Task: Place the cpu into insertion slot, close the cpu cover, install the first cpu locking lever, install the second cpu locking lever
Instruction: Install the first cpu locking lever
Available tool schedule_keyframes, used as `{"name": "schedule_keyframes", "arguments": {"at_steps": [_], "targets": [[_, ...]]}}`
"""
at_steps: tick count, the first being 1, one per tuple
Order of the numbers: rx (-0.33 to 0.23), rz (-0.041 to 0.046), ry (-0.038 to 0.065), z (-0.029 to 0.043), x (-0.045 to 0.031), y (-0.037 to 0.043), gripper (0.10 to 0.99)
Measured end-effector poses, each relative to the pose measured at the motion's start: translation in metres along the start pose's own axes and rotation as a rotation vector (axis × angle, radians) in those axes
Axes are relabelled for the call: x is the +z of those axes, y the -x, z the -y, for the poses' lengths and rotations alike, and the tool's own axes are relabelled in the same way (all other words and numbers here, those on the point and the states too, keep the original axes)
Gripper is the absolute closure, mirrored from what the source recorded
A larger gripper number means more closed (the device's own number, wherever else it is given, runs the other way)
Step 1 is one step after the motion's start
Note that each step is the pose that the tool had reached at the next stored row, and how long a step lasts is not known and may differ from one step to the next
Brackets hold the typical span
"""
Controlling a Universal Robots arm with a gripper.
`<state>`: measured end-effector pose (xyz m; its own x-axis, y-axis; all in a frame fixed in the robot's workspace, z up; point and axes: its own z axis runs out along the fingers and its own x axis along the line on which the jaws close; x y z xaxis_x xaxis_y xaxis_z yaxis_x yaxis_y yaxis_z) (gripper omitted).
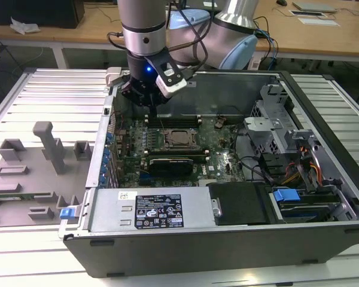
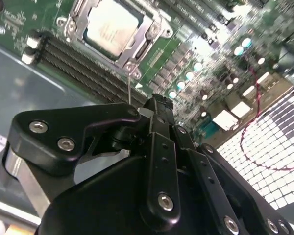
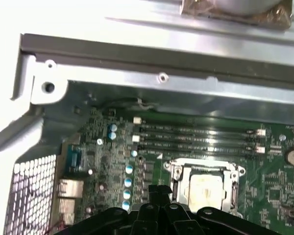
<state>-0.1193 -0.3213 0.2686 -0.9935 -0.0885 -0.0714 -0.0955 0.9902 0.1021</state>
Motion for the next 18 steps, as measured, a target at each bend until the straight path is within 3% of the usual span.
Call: {"name": "schedule_keyframes", "arguments": {"at_steps": [4,6,7,10,13,18], "targets": [[0.002,0.0081,0.041,-0.0004,0.0,-0.0049,0.98],[0.003,0.0122,0.066,-0.0007,-0.0001,-0.0074,0.98],[0.004,0.0147,0.083,-0.0008,0.0001,-0.0089,0.98],[0.006,0.0183,0.108,-0.0008,0.0012,-0.0096,0.98],[0.007,0.0195,0.119,-0.0004,0.0046,-0.0099,0.98],[0.007,0.0196,0.122,0.0005,0.0096,-0.0063,0.98]]}}
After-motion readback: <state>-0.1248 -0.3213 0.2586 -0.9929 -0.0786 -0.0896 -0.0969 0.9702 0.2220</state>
